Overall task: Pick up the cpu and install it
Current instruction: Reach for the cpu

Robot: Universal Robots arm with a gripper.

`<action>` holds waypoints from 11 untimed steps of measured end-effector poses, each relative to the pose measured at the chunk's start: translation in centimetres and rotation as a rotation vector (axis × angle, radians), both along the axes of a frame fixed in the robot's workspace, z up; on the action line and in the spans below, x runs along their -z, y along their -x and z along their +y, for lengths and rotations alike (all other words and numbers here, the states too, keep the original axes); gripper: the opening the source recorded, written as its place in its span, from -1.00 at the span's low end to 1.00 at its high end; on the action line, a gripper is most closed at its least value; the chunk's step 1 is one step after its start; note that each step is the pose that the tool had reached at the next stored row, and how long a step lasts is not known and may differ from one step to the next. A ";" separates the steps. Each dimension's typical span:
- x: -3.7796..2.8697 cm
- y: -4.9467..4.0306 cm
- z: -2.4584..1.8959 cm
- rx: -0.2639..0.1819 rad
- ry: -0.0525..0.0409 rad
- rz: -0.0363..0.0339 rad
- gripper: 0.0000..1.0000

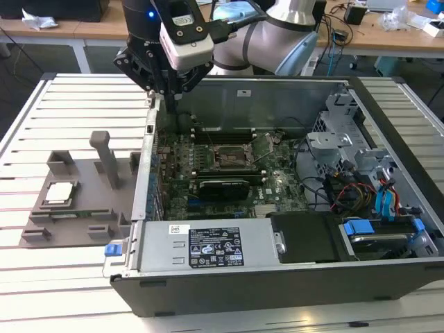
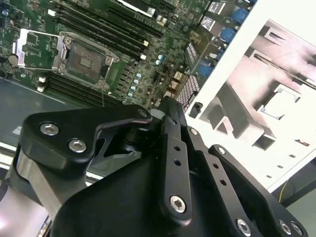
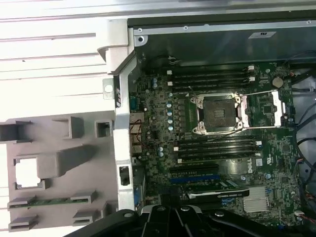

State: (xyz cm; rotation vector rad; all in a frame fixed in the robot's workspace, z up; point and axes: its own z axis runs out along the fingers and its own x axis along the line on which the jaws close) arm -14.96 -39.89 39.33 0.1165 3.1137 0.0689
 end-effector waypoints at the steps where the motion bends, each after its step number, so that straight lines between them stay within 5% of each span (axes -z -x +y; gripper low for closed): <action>1: 0.00 0.23 0.00 0.000 0.0000 0.0000 -0.79; 11: 0.01 2.47 0.00 0.000 0.0000 0.0000 -0.79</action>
